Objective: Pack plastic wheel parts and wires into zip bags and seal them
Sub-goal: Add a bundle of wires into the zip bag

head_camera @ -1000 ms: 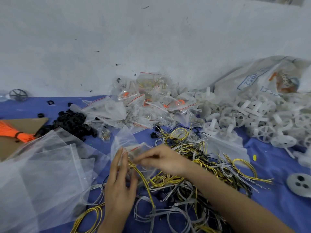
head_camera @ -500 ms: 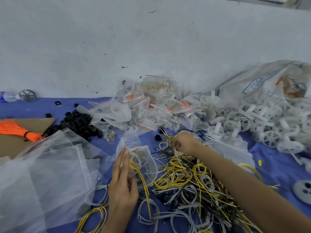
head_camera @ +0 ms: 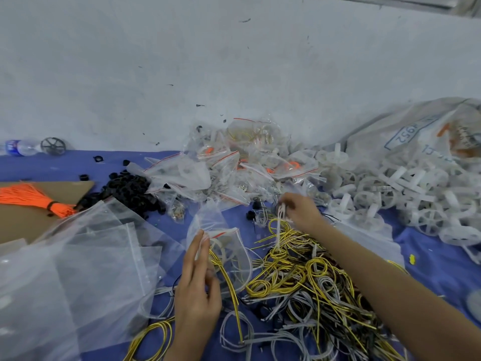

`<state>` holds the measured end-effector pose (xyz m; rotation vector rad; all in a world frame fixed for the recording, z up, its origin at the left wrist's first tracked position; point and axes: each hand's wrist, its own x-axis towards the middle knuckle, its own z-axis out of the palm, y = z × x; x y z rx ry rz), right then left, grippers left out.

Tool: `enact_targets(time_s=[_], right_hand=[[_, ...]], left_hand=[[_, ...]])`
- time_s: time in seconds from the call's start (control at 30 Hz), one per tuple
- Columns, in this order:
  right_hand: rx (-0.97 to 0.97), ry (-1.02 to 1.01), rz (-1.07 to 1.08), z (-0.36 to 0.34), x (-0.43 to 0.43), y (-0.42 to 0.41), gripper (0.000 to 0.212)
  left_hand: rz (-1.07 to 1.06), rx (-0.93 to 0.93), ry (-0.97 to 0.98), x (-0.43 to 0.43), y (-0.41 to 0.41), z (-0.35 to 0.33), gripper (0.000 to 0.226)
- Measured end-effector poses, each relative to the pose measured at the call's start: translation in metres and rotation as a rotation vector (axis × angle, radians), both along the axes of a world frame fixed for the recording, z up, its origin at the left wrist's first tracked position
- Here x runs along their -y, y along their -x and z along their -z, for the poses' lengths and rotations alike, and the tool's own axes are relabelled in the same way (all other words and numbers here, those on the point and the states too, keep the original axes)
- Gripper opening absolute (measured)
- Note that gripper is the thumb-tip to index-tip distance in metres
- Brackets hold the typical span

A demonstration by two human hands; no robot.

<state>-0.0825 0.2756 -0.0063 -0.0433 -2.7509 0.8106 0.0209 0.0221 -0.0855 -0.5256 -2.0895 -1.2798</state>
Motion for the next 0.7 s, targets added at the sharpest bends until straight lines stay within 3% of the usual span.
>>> enact_targets(time_s=[0.07,0.13,0.23,0.3,0.37,0.5,0.57,0.7], right_hand=[[-0.210,0.257,0.139,-0.017,-0.009,-0.004,0.024],[-0.236,0.605,0.177,-0.034,-0.014,-0.005,0.024],[-0.022,1.143,-0.020,-0.054,-0.007,-0.020,0.029],[0.201,1.309,-0.210,-0.060,0.005,-0.037,0.027],[0.423,1.264,-0.414,-0.060,0.018,-0.054,0.022],[0.754,0.755,-0.821,-0.053,0.060,-0.086,0.018],[0.731,0.591,-0.756,-0.036,0.085,-0.093,0.013],[0.321,0.302,-0.334,0.000,0.122,-0.092,0.012]], left_hand=[[0.003,-0.011,0.000,0.000,0.000,-0.001,0.066],[0.009,-0.019,0.006,0.000,-0.001,-0.003,0.069],[-0.003,-0.018,0.020,0.001,-0.002,-0.004,0.068],[-0.014,-0.005,0.033,0.001,-0.002,-0.005,0.068],[-0.004,0.007,0.047,0.002,-0.003,-0.008,0.068],[-0.006,-0.009,0.109,0.004,-0.002,-0.009,0.063],[-0.014,-0.017,0.131,0.005,-0.001,-0.007,0.063],[-0.005,0.005,0.135,0.006,-0.002,-0.009,0.054]])
